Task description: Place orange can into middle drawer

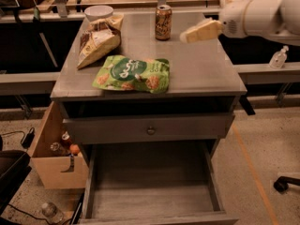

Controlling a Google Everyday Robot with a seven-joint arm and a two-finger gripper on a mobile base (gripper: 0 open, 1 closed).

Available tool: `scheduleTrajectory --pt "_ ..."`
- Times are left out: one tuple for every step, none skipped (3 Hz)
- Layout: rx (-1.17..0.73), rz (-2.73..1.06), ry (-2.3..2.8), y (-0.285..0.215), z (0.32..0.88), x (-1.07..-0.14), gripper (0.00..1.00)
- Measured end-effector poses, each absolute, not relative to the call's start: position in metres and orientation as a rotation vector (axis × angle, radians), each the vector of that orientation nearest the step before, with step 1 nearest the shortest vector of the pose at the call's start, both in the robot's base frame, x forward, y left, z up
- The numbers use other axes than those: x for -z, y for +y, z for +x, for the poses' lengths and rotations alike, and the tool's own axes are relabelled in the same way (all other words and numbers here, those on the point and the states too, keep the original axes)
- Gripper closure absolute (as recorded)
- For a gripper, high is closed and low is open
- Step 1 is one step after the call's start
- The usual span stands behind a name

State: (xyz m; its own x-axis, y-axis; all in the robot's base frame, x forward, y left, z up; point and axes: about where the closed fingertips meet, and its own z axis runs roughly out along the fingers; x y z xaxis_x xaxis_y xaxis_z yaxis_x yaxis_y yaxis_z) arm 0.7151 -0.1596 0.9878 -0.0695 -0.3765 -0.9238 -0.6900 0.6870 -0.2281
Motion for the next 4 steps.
scheduleTrajectory --pt "-0.372 -0.758 1.639 -0.137 0.783 -0.982 0.00" --pt "-0.410 -0.688 1.617 -0.118 0.838 -0.973 0.00" --pt "-0.425 -0.678 1.620 -0.103 0.873 -0.965 0.00" --pt "-0.440 -0.690 1.626 -0.084 0.901 -0.955 0.00"
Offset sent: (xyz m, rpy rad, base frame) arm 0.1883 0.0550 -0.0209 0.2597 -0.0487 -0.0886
